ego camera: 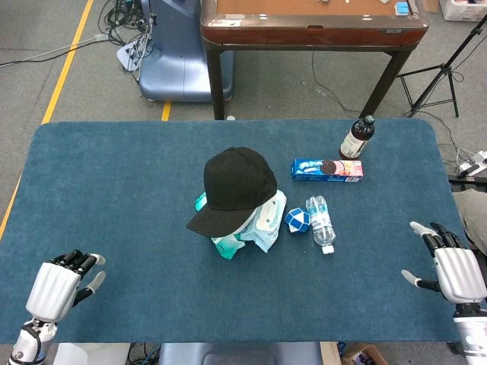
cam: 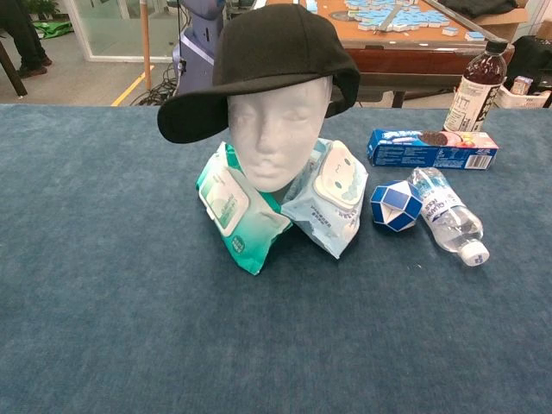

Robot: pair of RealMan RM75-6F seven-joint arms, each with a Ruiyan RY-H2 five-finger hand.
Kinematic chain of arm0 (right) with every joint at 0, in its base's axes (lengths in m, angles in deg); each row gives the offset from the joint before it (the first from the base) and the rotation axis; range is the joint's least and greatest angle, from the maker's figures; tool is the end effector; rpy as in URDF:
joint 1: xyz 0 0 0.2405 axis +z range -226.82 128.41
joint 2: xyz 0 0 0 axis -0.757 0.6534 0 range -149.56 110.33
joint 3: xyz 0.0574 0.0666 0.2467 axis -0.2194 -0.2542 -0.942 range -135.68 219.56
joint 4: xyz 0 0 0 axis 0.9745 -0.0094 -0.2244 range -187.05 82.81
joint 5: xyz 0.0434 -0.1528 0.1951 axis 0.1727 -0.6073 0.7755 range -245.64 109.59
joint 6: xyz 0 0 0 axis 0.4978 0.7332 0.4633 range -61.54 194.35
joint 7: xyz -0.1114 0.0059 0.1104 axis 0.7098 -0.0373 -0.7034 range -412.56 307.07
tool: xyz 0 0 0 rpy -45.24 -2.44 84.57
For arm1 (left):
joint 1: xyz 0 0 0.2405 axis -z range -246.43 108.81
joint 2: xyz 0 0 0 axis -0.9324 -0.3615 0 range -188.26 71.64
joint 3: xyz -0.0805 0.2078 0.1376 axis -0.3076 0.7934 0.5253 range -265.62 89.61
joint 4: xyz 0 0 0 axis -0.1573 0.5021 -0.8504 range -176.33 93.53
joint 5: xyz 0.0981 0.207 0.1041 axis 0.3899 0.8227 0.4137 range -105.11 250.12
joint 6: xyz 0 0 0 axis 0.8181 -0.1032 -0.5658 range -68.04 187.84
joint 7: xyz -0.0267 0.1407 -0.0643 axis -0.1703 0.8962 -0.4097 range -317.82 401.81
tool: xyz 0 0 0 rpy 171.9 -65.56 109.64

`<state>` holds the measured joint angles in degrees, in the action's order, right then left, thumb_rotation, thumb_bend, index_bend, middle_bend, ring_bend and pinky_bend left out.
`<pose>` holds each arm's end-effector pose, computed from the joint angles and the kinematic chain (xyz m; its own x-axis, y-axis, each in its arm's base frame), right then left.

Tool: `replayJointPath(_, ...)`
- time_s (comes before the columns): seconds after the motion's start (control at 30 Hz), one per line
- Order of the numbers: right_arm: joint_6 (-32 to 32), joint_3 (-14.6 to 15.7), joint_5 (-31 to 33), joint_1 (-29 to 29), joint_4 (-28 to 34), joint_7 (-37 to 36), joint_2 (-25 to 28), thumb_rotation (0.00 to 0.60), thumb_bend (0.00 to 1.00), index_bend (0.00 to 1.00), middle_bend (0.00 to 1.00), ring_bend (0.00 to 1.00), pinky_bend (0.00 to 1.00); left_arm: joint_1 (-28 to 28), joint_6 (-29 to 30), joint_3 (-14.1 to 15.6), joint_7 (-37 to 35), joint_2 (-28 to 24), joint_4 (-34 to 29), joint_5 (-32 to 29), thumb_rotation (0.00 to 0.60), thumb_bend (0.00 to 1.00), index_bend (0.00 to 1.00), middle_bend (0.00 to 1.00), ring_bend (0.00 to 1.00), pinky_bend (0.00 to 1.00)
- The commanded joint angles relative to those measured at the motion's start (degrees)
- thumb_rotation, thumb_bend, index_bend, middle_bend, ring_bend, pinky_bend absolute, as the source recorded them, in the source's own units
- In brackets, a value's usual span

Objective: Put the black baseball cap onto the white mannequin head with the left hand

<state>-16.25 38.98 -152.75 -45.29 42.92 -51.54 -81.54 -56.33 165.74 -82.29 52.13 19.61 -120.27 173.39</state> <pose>-0.3343 -0.1920 0.1268 0.4035 -0.0505 0.9136 -0.9140 0.0234 0.4050 -0.2802 0.1917 0.0788 0.4347 -0.3065 0.8468 0.7762 -0.3494 -0.5249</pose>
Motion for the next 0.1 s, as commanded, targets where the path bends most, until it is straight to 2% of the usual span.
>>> replayJointPath(0.03,0.6,-0.3,0.8,0.3,0.1,0.8,-0.3,0.600,0.00,0.18,0.28,0.14,0.20,-2.0,0.2,-1.7,-3.5,0.9,3.4,-3.0,0.600,0.22,0.52,0.68,0.56,0.81)
replayJointPath(0.1,1.3,-0.3,1.0,0.7,0.1,1.2,-0.4,0.600,0.00,0.18,0.28,0.14,0.20,-1.8,0.0,-2.4,-3.4,0.7,3.3,-2.6,0.600,0.22,0.52,0.68,0.56,0.81)
